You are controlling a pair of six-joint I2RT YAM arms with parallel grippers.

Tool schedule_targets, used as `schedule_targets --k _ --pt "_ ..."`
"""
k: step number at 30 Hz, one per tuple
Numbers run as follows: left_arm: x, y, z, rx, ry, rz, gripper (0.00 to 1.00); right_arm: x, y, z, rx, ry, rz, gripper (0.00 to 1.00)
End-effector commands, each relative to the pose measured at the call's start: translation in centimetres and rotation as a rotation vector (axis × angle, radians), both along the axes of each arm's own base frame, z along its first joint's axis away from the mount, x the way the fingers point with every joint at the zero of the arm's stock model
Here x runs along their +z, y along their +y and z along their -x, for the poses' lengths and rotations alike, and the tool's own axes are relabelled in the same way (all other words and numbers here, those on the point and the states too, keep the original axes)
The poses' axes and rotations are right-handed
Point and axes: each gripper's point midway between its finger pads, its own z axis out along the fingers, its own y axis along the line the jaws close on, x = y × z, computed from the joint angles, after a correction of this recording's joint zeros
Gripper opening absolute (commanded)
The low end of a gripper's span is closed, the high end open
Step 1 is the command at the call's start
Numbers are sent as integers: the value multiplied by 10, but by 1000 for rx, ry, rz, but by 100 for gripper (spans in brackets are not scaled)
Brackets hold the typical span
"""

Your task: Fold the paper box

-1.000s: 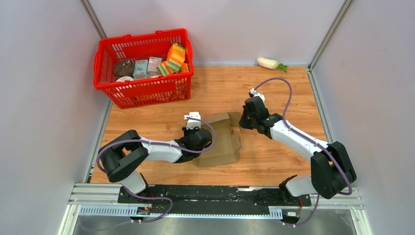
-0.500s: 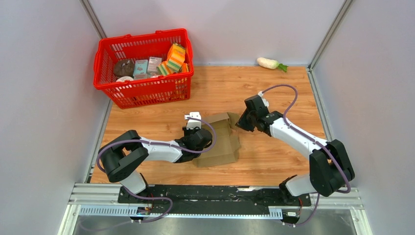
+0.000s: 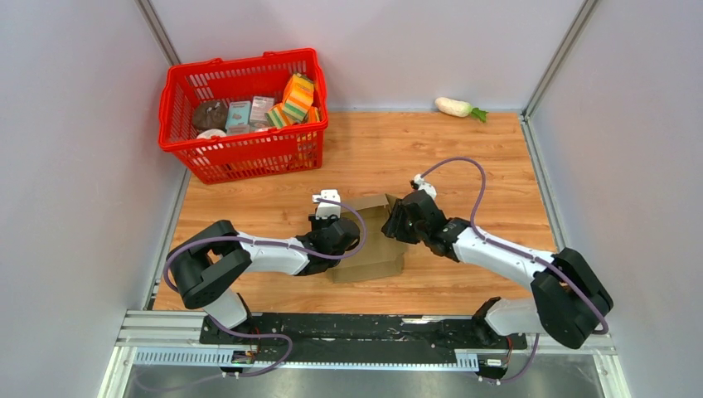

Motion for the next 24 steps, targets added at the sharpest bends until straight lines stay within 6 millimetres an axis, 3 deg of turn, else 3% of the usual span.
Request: schedule_targets --k 1,6,8,11,12,13,14,15,16,17,18,20,24 --pt "-15 7 10 -35 58 -74 0 33 7 -1 308 -192 90 46" --pt "-15 7 10 -38 52 -72 0 51 -37 11 307 -214 81 51" --pt "-17 7 11 -43 56 -69 0 59 -66 0 205 -249 103 52" --pt "-19 4 10 -53 59 -64 0 54 -111 -19 12 -241 185 56" --pt "-20 4 10 -55 58 -69 0 55 -114 -28 -8 -258 181 56" --pt "-20 2 9 -57 58 -67 0 55 -115 -34 -7 -261 177 57" --pt "-22 3 10 -56 60 -73 0 43 -112 -41 13 -228 192 58" --pt "-22 3 9 -54 60 -71 0 54 -106 -55 52 -270 206 58" --pt "-22 3 9 -57 61 -72 0 50 -97 -56 111 -250 194 58" --pt "-23 2 10 -61 64 -72 0 33 -93 -61 140 -195 216 57" --pt "-24 3 10 -59 65 -68 0 33 -88 -69 171 -215 227 56" --pt "-23 2 10 -62 62 -63 0 23 -74 -70 237 -228 208 56" --pt "-18 1 8 -70 51 -74 0 21 -46 -68 366 -326 215 57"
